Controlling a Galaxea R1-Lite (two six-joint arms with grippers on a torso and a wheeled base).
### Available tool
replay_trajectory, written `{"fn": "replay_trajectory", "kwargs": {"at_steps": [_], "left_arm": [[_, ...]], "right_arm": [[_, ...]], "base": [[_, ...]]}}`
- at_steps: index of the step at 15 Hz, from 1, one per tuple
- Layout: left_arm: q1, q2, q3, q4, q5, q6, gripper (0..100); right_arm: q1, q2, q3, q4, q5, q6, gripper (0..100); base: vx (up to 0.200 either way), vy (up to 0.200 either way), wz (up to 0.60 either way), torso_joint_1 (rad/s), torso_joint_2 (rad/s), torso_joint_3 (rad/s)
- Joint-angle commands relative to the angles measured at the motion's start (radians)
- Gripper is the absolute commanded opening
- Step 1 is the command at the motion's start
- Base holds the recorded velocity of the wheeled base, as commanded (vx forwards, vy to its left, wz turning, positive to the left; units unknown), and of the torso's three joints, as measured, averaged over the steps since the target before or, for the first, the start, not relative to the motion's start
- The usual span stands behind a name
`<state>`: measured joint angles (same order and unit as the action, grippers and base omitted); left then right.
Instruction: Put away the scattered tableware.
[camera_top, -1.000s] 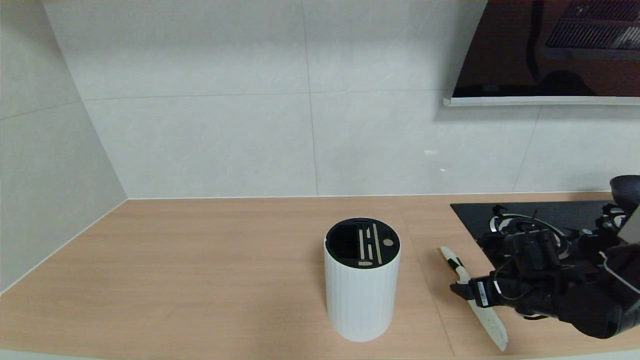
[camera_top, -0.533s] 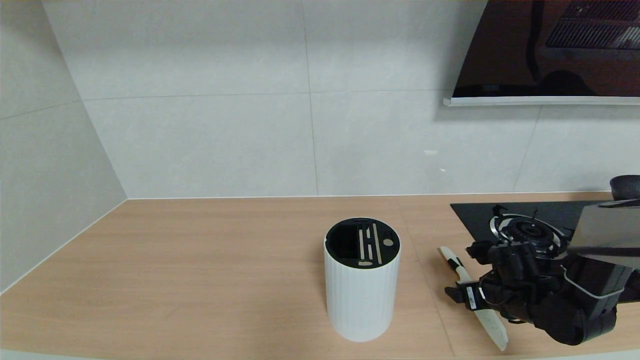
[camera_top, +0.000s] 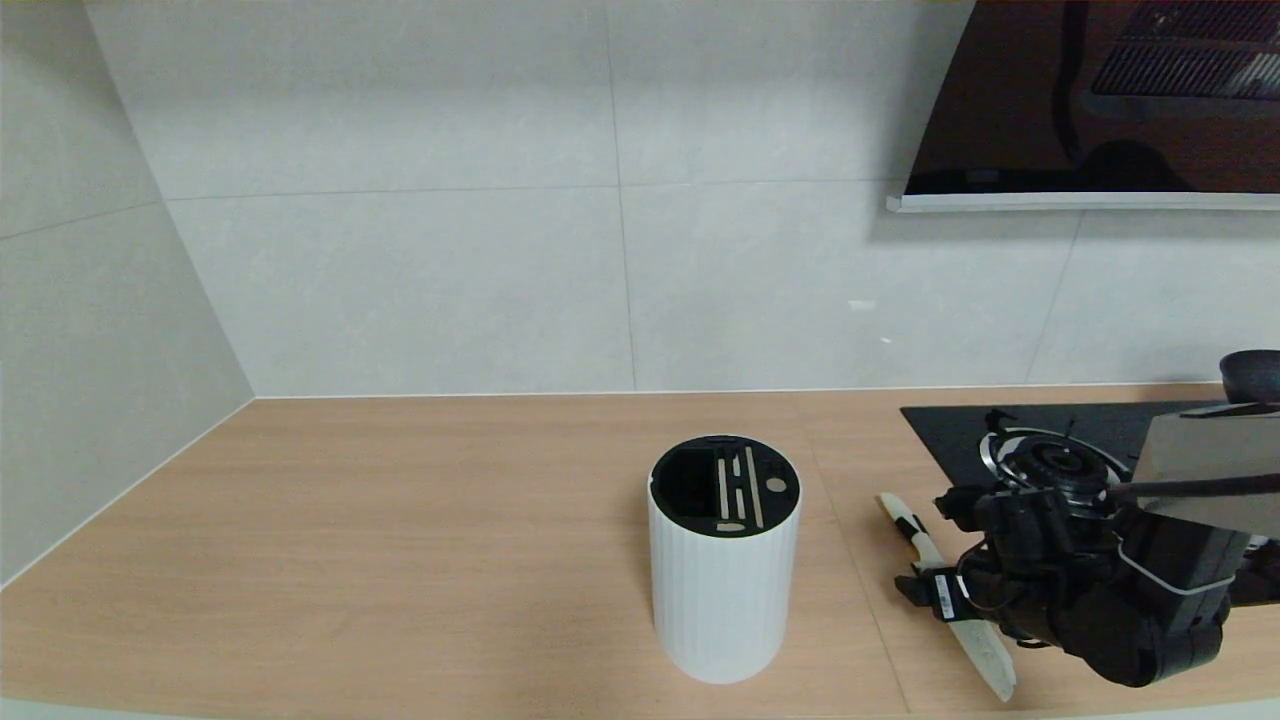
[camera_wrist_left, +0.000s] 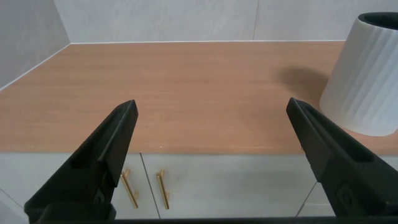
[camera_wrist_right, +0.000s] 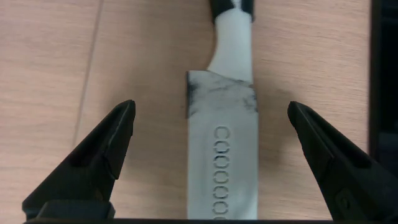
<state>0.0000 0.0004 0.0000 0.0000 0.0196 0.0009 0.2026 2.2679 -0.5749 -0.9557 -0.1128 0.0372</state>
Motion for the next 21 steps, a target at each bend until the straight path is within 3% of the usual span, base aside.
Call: {"fn": "replay_trajectory", "kwargs": {"at_steps": [1,8,9,16,21], "left_arm": [[0.000,0.000,0.000,0.000,0.000,0.001,100],[0.000,0.000,0.000,0.000,0.000,-0.001,100],[0.000,0.000,0.000,0.000,0.000,0.001,100],[0.000,0.000,0.000,0.000,0.000,0.001,100],[0.000,0.000,0.000,0.000,0.000,0.005,100]], "right_arm": [[-0.002,-0.001,0.000,0.000,-0.001,0.000,100],[-0.009,0.015,-0.013,0.000,-0.001,0.001,100],[-0.009,0.018,-0.014,0.000,-0.001,0.001,0],[-0.009,0.018,-0.014,-0.021,-0.001,0.001,0],[-0.009,-0.202,0.026,0.000,0.001,0.000,0]], "base": [[0.000,0.000,0.00,0.000,0.00,0.000],[0.000,0.000,0.00,0.000,0.00,0.000],[0.000,0.000,0.00,0.000,0.00,0.000],[0.000,0.000,0.00,0.000,0.00,0.000],[0.000,0.000,0.00,0.000,0.00,0.000]]}}
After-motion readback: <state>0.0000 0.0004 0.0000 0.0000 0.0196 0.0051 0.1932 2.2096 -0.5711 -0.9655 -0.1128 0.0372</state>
